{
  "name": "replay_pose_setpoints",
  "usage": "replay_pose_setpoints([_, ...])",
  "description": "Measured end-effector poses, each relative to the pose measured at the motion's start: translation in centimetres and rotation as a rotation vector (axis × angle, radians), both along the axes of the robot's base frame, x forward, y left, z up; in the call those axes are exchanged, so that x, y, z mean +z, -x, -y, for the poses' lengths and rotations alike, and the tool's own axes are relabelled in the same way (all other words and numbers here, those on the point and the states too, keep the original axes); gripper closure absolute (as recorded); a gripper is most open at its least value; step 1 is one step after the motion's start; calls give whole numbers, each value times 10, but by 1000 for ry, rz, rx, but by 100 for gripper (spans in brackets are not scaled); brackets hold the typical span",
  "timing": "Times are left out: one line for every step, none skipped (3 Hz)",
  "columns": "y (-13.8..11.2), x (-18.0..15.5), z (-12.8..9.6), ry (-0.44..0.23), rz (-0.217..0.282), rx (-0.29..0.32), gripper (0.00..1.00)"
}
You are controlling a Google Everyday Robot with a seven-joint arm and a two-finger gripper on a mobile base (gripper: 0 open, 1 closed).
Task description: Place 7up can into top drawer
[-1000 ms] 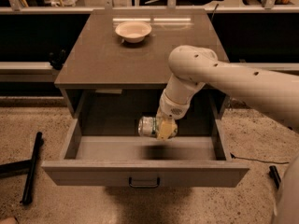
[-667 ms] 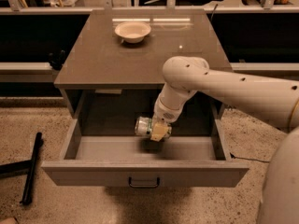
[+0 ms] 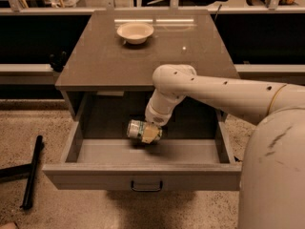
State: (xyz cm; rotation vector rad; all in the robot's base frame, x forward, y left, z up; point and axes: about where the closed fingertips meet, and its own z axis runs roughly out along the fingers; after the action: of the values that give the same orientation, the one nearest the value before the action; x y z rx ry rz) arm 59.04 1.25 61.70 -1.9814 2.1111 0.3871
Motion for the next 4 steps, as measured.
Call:
replay_pose_setpoints([-6,-1,-18,-17,32,23,51])
replay_pose_setpoints([-9,3,-25,-23,52,44,26])
replay_pose_setpoints([-8,7,-26,-20,61,53,4])
replay_pose_setpoints([-2,20,-12,1,77,34,0])
